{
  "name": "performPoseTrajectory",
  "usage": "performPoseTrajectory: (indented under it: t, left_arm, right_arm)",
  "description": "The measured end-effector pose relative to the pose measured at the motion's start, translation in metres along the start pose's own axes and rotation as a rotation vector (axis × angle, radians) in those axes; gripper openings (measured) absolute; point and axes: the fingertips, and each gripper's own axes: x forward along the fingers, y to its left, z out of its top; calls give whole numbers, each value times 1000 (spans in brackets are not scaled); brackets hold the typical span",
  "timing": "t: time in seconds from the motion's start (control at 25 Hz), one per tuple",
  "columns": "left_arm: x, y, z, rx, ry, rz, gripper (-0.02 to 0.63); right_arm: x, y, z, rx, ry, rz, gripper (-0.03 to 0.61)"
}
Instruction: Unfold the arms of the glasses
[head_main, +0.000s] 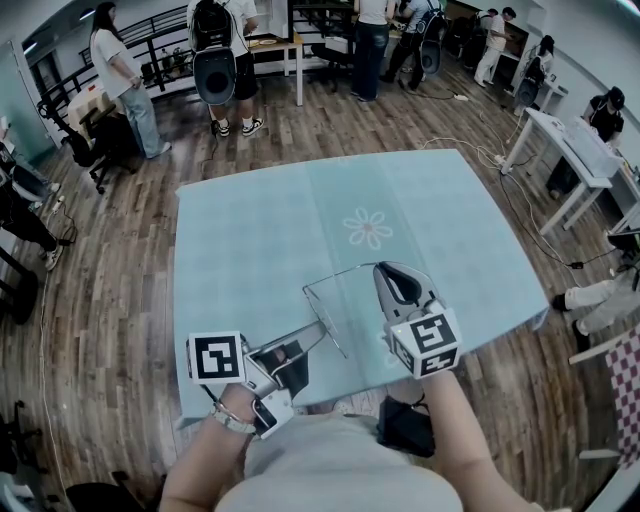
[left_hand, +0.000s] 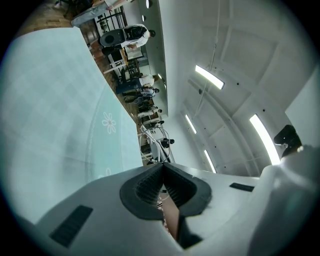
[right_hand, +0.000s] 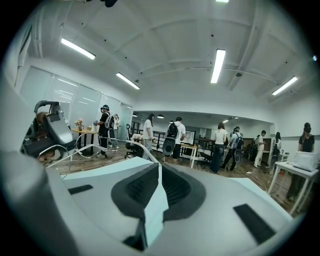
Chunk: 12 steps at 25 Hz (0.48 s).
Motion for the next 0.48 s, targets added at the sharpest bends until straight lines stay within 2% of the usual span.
performPoseTrajectory:
  t: [0.48]
  left_arm:
    - [-4, -3, 14, -11, -8, -35, 11]
  right_arm:
    - [-6, 4, 1, -9, -14, 13, 20]
